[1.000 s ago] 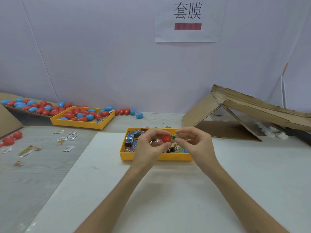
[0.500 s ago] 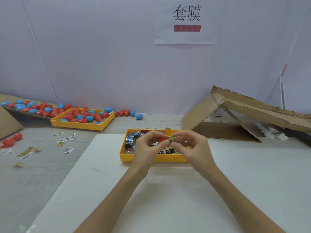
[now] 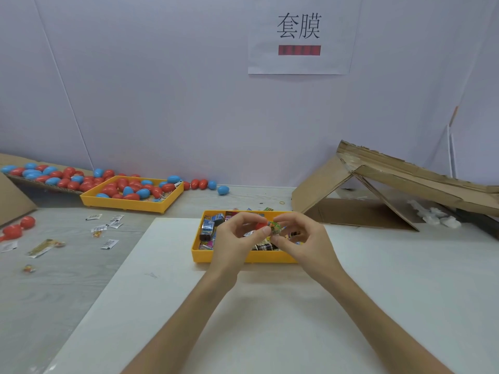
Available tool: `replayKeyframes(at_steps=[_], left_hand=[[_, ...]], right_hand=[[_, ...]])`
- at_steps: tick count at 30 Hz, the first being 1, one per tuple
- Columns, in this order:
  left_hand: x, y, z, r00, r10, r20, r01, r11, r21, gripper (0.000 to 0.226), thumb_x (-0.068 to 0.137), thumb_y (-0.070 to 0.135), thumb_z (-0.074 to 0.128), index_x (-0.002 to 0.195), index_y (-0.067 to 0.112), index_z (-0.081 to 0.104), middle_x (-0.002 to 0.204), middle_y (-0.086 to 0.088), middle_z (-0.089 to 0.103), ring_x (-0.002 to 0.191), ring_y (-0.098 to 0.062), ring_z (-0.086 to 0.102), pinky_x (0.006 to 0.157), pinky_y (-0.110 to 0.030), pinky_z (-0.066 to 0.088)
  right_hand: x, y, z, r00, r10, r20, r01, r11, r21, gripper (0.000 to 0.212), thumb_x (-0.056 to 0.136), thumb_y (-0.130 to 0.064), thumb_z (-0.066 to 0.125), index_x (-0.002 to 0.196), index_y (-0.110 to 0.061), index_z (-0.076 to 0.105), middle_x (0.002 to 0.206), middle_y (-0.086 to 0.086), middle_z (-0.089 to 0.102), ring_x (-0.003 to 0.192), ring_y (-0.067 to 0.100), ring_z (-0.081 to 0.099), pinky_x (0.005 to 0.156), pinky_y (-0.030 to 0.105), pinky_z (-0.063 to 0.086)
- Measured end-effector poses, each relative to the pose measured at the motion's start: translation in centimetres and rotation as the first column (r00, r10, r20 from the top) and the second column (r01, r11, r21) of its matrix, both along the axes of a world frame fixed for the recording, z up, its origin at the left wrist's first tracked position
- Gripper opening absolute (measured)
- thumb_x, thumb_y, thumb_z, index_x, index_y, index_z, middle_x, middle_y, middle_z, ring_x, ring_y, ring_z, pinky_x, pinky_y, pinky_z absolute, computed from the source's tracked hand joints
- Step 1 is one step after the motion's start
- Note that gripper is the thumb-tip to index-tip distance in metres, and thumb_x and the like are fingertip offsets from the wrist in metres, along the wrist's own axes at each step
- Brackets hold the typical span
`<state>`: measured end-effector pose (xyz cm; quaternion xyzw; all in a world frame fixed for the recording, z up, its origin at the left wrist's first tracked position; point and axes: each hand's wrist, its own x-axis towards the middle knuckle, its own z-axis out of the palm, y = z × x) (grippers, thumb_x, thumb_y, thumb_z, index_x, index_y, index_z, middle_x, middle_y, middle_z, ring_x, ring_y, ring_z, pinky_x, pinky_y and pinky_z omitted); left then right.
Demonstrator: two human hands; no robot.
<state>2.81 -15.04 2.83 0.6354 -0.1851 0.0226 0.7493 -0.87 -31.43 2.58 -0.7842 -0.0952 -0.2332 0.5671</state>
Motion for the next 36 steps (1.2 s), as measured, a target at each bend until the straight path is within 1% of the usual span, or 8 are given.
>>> replayKeyframes(at_steps=[6, 15, 20, 22, 24, 26, 29, 36], left_hand=[[0.0, 0.1, 0.0, 1.0, -0.014, -0.008, 0.014, 1.0, 0.005, 0.012, 0.084, 0.004, 0.078, 0.094, 0.01, 0.076, 0.099, -0.005, 0.076, 0.095, -0.018, 0.073, 0.076, -0.023, 0.057], [0.0, 0.2, 0.2, 1.0, -0.016, -0.023, 0.016, 1.0, -0.021, 0.015, 0.082, 0.001, 0.078, 0.093, 0.01, 0.074, 0.092, -0.001, 0.077, 0.088, -0.011, 0.074, 0.072, -0.019, 0.056], [0.0, 0.2, 0.0, 0.996, -0.037, -0.083, 0.031, 0.997, -0.064, 0.011, 0.081, 0.004, 0.08, 0.088, 0.012, 0.076, 0.095, -0.008, 0.076, 0.094, -0.022, 0.074, 0.084, -0.036, 0.061], [0.0, 0.2, -0.1, 0.993, -0.053, -0.104, 0.047, 0.997, -0.061, 0.01, 0.082, 0.005, 0.08, 0.087, 0.014, 0.077, 0.096, -0.01, 0.076, 0.096, -0.026, 0.074, 0.085, -0.039, 0.061], [-0.1, 0.3, -0.1, 0.984, -0.105, -0.146, 0.091, 0.991, -0.1, 0.01, 0.08, 0.007, 0.08, 0.089, 0.012, 0.077, 0.097, -0.012, 0.076, 0.098, -0.029, 0.073, 0.086, -0.036, 0.061], [-0.1, 0.4, -0.1, 0.971, -0.152, -0.184, 0.13, 0.983, -0.127, 0.021, 0.073, 0.015, 0.082, 0.092, 0.008, 0.076, 0.099, -0.013, 0.076, 0.098, -0.028, 0.074, 0.085, -0.033, 0.061], [0.0, 0.7, 0.1, 0.963, -0.16, -0.216, 0.141, 0.985, -0.099, 0.028, 0.068, 0.021, 0.082, 0.094, 0.009, 0.077, 0.101, -0.013, 0.076, 0.099, -0.027, 0.074, 0.081, -0.03, 0.061], [-0.2, 0.7, -0.1, 0.954, -0.18, -0.24, 0.146, 0.978, -0.152, 0.011, 0.08, 0.003, 0.078, 0.087, 0.01, 0.078, 0.098, -0.016, 0.077, 0.093, -0.026, 0.075, 0.076, -0.024, 0.059]], right_hand=[[0.2, -0.1, -0.2, 1.0, 0.008, 0.022, -0.008, 1.0, -0.004, 0.023, 0.082, -0.01, 0.082, 0.1, -0.021, 0.072, 0.088, -0.01, 0.074, 0.083, 0.012, 0.071, 0.071, 0.022, 0.052], [0.2, -0.2, -0.4, 0.997, 0.042, 0.065, -0.042, 0.999, 0.004, 0.025, 0.081, -0.006, 0.082, 0.102, -0.017, 0.072, 0.092, -0.003, 0.075, 0.087, 0.016, 0.073, 0.075, 0.025, 0.056], [0.1, 0.0, -0.6, 0.994, 0.003, 0.107, 0.001, 0.999, -0.043, 0.029, 0.078, -0.009, 0.085, 0.103, -0.017, 0.073, 0.092, -0.004, 0.076, 0.087, 0.017, 0.073, 0.077, 0.028, 0.058], [0.1, 0.1, -0.6, 0.991, -0.021, 0.133, 0.033, 0.996, -0.082, 0.028, 0.077, -0.012, 0.086, 0.102, -0.016, 0.073, 0.091, -0.005, 0.075, 0.086, 0.017, 0.073, 0.078, 0.031, 0.059], [0.1, 0.1, -0.6, 0.988, -0.038, 0.15, 0.054, 0.993, -0.107, 0.028, 0.077, -0.014, 0.086, 0.102, -0.016, 0.074, 0.091, -0.006, 0.075, 0.085, 0.017, 0.073, 0.077, 0.032, 0.059], [0.0, 0.1, -0.6, 0.985, -0.05, 0.164, 0.072, 0.989, -0.13, 0.028, 0.077, -0.014, 0.086, 0.103, -0.016, 0.074, 0.091, -0.007, 0.075, 0.084, 0.015, 0.073, 0.077, 0.032, 0.06], [0.0, 0.1, -0.7, 0.981, -0.056, 0.186, 0.087, 0.982, -0.165, 0.029, 0.078, -0.013, 0.086, 0.105, -0.014, 0.074, 0.093, -0.006, 0.075, 0.084, 0.013, 0.073, 0.077, 0.033, 0.06], [0.1, 0.1, -1.0, 0.974, -0.053, 0.222, 0.102, 0.971, -0.217, 0.031, 0.078, -0.015, 0.087, 0.106, -0.016, 0.075, 0.094, -0.01, 0.074, 0.086, 0.011, 0.072, 0.078, 0.028, 0.059]])
